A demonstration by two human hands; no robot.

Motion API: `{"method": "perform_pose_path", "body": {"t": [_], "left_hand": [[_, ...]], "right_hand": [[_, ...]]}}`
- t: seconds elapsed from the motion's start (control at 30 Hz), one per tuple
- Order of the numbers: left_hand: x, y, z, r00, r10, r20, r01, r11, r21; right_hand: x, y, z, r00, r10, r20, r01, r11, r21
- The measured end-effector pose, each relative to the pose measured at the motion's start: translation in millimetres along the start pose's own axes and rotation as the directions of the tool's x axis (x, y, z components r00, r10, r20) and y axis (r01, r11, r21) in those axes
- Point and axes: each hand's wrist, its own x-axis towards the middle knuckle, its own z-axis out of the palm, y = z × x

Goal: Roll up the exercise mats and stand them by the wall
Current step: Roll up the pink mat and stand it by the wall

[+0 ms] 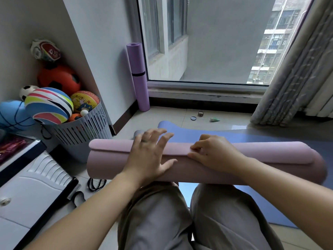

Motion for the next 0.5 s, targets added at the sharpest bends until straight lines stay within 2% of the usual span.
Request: {"method": "perform_pose_path", "body": {"t": [0.07,0.1,0.13,0.17,0.23,0.3,0.33,0.37,0.4,0.43,0.47,0.5], "left_hand": [[5,-1,-3,0.963,-0.026,0.270,0.016,0.999,0.038],[3,-1,-1,0.932,-0.024,0.360,0.013,0.999,0.032],[0,0,-1,0.928,-0.010,0.372,0.007,1.000,0.009],[-5,1,0,0.943,-0.004,0.332,0.012,1.000,-0.022],[-17,5,-3,0.982,-0.027,0.185,0.066,0.975,-0.211],[-26,14,-10,0.981,-0.171,0.091,0.194,0.863,-0.466],[-30,21,-13,0.954,-0.286,0.089,0.282,0.756,-0.590],[-34,30,-15,0.901,-0.406,0.153,0.389,0.600,-0.699],[-37,42,-17,0.819,-0.496,0.288,0.499,0.370,-0.783],[-40,54,-17,0.707,-0.525,0.474,0.587,0.061,-0.807],[-44,65,-16,0.568,-0.481,0.668,0.629,-0.271,-0.729],[-46,74,-14,0.441,-0.365,0.820,0.619,-0.538,-0.572]], "right_hand": [[-7,-3,-1,1.000,-0.016,-0.011,0.017,1.000,0.013],[-8,-4,-2,1.000,-0.018,-0.014,0.019,1.000,0.016],[-7,-4,-4,1.000,-0.018,-0.015,0.018,1.000,0.005],[-4,-4,-7,1.000,-0.012,-0.011,0.012,1.000,-0.018],[3,-2,-10,1.000,0.018,-0.010,-0.018,0.999,-0.040],[9,1,-8,0.996,0.085,0.007,-0.085,0.996,0.030],[11,3,-5,0.993,0.116,0.019,-0.117,0.990,0.078],[13,5,-3,0.991,0.134,0.026,-0.136,0.983,0.119],[15,7,-1,0.989,0.143,0.028,-0.146,0.978,0.148],[17,9,-1,0.988,0.149,0.039,-0.153,0.974,0.168],[19,9,-1,0.987,0.147,0.064,-0.156,0.971,0.183],[21,9,-3,0.985,0.142,0.102,-0.160,0.969,0.190]]}}
